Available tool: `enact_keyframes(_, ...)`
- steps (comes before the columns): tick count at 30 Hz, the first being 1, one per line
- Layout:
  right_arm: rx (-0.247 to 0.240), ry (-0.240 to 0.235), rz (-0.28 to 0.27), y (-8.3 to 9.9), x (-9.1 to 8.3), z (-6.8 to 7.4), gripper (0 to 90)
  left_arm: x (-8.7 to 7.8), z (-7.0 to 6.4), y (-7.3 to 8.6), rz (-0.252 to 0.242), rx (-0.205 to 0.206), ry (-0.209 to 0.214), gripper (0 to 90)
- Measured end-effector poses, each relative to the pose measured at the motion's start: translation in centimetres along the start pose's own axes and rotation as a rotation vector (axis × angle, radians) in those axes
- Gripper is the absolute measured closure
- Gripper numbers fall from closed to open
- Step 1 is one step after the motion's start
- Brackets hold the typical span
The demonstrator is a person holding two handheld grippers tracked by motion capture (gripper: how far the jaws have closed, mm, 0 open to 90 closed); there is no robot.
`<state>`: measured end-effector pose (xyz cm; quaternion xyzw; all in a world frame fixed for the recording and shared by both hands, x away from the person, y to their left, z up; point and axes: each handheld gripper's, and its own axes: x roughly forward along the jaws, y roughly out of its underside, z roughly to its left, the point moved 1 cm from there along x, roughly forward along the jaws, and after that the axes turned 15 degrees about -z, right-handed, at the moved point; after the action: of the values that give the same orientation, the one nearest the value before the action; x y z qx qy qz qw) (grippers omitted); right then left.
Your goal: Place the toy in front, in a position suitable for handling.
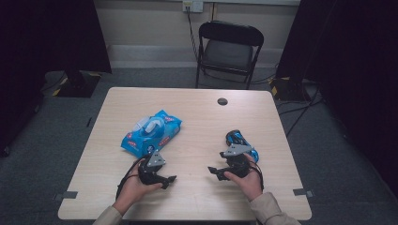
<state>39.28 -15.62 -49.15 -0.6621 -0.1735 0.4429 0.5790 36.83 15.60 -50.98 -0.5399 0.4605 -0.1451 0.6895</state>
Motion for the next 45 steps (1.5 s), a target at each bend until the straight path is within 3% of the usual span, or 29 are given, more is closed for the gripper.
enact_keyframes(5,0.0,0.015,0.002,-0.2,-0.6,-0.7,16.6,0.1,0.1,0.2,-0.012,0.004,0.029,12.8)
enact_keyframes(12,0.008,0.051,-0.014,-0.7,-1.4,-2.2,15.2,0.5,0.0,0.2,0.02,0.015,0.05,0.0)
enact_keyframes(20,0.051,0.113,-0.048,-0.9,-2.4,-4.9,15.1,0.5,0.0,0.2,0.021,0.015,0.05,0.0)
enact_keyframes(27,0.062,0.152,-0.036,-0.4,-3.1,-6.7,15.1,0.5,0.0,0.2,0.021,0.016,0.049,0.0)
enact_keyframes(45,0.06,0.201,-0.013,0.1,-2.3,-9.4,14.3,0.5,0.0,0.2,0.02,0.016,0.049,0.0)
